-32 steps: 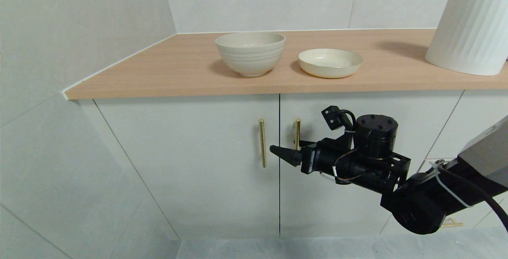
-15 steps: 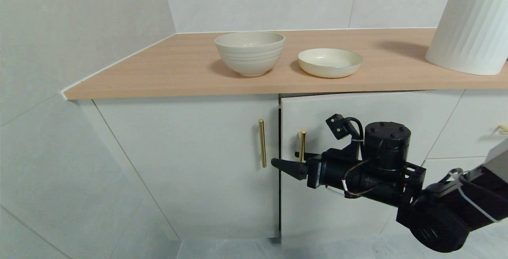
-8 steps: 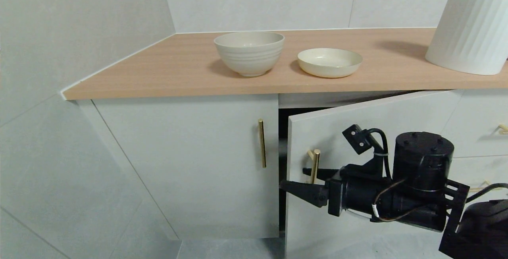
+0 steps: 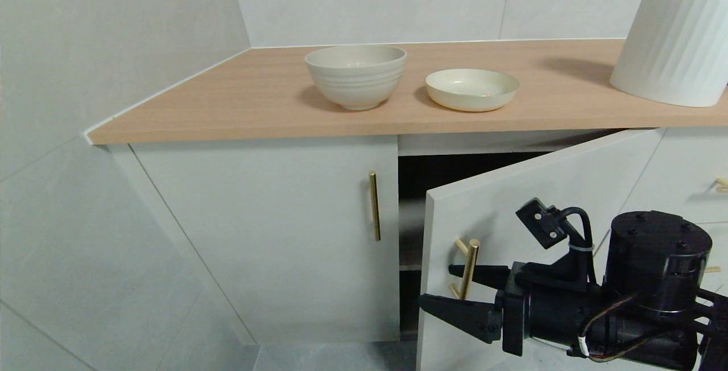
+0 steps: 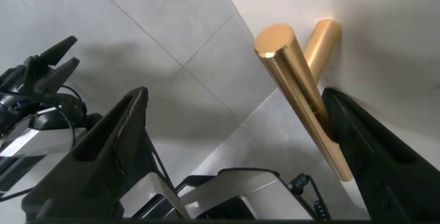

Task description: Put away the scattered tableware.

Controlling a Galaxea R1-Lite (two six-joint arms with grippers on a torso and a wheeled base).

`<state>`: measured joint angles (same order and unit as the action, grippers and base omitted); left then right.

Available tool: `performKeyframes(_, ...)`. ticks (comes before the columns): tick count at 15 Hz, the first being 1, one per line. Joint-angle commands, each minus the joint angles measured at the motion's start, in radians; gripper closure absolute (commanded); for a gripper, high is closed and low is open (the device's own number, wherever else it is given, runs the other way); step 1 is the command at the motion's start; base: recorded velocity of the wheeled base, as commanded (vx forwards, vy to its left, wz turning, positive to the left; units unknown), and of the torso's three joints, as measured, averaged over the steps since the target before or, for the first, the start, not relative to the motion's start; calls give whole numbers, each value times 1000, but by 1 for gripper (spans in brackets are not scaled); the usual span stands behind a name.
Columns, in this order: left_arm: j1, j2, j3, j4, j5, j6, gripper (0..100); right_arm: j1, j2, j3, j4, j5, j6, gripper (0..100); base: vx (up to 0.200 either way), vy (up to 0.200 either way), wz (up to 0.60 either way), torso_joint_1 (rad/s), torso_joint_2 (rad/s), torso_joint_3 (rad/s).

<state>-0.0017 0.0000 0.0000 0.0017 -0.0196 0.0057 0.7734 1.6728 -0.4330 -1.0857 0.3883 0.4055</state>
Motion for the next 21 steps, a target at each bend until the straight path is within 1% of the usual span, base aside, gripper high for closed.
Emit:
performKeyframes(1, 0, 0, 0, 0, 0, 0, 0, 0, -11, -1, -10, 6, 1, 0, 0, 0, 0, 0, 0, 0)
performKeyframes(9, 0, 0, 0, 0, 0, 2, 0, -3, -24, 2, -10, 6, 1, 0, 0, 0, 0, 0, 0, 0)
performKeyframes(11, 0, 0, 0, -2, 3, 17, 0, -3, -22, 0, -10, 7, 1, 0, 0, 0, 0, 0, 0, 0)
performKeyframes(12, 0, 0, -2, -12, 7, 19, 0, -3, -21, 2, -10, 7, 1, 0, 0, 0, 0, 0, 0, 0)
performKeyframes(13, 0, 0, -34, -52, 1, 17, 0, -3, -19, 2, -10, 7, 1, 0, 0, 0, 0, 0, 0, 0)
performKeyframes(14, 0, 3, -106, -35, -19, 17, 0, -3, -21, 2, -10, 7, 1, 0, 0, 0, 0, 0, 0, 0)
performKeyframes(15, -4, 28, -184, 32, -69, 17, 0, -3, -19, 2, -10, 7, 1, 0, 0, 0, 0, 0, 0, 0)
performKeyframes(16, -12, 67, -275, 123, -141, 16, 0, -3, -18, 2, -10, 7, 1, 0, 0, 0, 0, 0, 0, 0)
performKeyframes(17, -23, 150, -382, 210, -232, 11, 0, -3, -21, 2, -10, 7, 1, 0, 0, 0, 0, 0, 0, 0)
performKeyframes(18, -27, 247, -466, 254, -309, 8, 0, -3, -24, 2, -10, 7, 1, 0, 0, 0, 0, 0, 0, 0)
performKeyframes(19, -29, 362, -535, 254, -376, 7, 0, -3, -25, 0, -10, 6, 1, 0, 0, 0, 0, 0, 0, 0)
performKeyframes(21, -29, 545, -640, 245, -491, 8, 0, -3, -27, 0, -10, 4, 1, 0, 0, 0, 0, 0, 0, 0)
